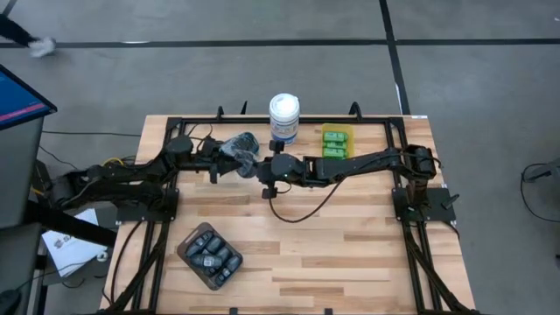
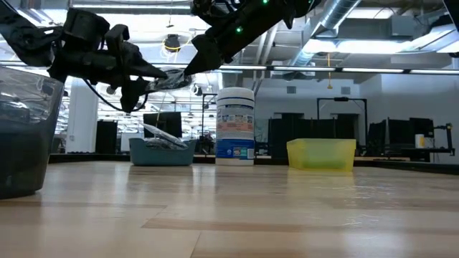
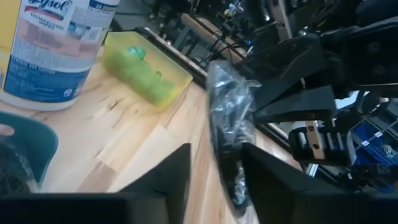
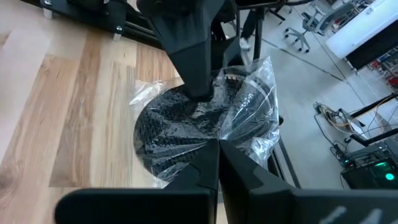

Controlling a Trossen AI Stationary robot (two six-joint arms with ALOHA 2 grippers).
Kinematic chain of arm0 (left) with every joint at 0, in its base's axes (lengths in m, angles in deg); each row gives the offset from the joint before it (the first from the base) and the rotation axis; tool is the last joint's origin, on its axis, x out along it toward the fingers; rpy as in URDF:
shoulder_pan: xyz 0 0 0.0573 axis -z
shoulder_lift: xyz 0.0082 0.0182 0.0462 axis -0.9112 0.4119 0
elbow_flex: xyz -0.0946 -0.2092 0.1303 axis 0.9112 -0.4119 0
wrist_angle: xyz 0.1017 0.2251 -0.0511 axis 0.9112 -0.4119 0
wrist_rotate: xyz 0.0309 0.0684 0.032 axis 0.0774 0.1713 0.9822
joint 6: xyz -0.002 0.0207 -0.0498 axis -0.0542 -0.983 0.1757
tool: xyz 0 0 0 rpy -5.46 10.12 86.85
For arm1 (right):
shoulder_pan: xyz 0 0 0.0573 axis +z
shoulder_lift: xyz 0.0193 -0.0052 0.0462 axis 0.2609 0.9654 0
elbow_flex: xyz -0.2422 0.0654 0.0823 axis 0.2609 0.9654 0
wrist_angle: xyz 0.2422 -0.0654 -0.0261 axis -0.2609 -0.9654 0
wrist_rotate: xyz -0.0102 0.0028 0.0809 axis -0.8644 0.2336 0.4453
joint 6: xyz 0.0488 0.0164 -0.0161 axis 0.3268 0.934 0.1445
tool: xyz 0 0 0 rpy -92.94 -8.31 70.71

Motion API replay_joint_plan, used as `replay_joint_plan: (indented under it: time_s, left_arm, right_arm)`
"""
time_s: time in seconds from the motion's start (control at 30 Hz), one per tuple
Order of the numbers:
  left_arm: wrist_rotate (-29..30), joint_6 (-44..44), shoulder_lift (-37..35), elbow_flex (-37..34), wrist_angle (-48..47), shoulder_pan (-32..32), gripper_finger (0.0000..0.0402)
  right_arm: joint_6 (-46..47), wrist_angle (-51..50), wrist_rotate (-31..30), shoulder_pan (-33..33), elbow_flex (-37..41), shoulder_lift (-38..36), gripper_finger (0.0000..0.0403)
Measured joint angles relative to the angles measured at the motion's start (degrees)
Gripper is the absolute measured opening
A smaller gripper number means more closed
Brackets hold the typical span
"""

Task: Pick & Place Travel size toiletries
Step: Put the black hairbrush into the blue bin

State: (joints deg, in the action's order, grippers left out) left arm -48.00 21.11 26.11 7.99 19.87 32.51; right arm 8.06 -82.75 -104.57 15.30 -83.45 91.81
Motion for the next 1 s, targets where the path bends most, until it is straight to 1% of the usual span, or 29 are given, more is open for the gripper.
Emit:
replay_joint_plan:
  time_s: [0.23, 0.3, 0.37, 0.47, 0.63, 0.8, 0.9, 1.0]
  left_arm:
    - [0.16, -0.32, -0.01, 0.02, 0.57, 0.0, 0.003]
    - [0.26, -0.93, -0.13, 0.02, 0.57, -0.17, 0.0015]
    - [0.98, -1.05, -0.67, 0.02, 0.74, -0.8, 0.0016]
    - [2.33, -1.07, -1.61, 0.02, 0.77, -2.39, 0.0017]
    - [3.37, -1.41, -2.98, 0.02, 0.68, -7.57, 0.0007]
    - [3.41, -0.61, -3.04, 0.02, -2.23, -13.47, 0.0005]
    - [3.42, -0.23, -3.04, 0.03, -4.03, -16.25, 0.0005]
    - [3.99, 0.48, -1.62, 0.04, -5.12, -17.54, 0.0005]
  right_arm:
    - [0.01, -0.02, -0.09, -0.01, 0.0, 0.0, 0.0003]
    - [-0.01, -0.02, -0.12, -0.01, 0.0, 0.0, 0.0014]
    - [-0.87, -0.44, -0.94, 0.08, 0.0, -0.25, 0.003]
    - [-2.29, -2.54, -4.07, 0.94, 0.0, -1.73, 0.0059]
    - [-0.56, -12.75, -8.77, 3.26, 0.0, -6.06, 0.0093]
    - [6.0, -23.66, -9.25, 5.84, -0.02, -11.16, 0.0108]
    - [9.63, -28.5, -9.24, 7.32, -0.02, -13.18, 0.0109]
    - [11.87, -31.37, -9.26, 8.56, -0.02, -14.38, 0.0108]
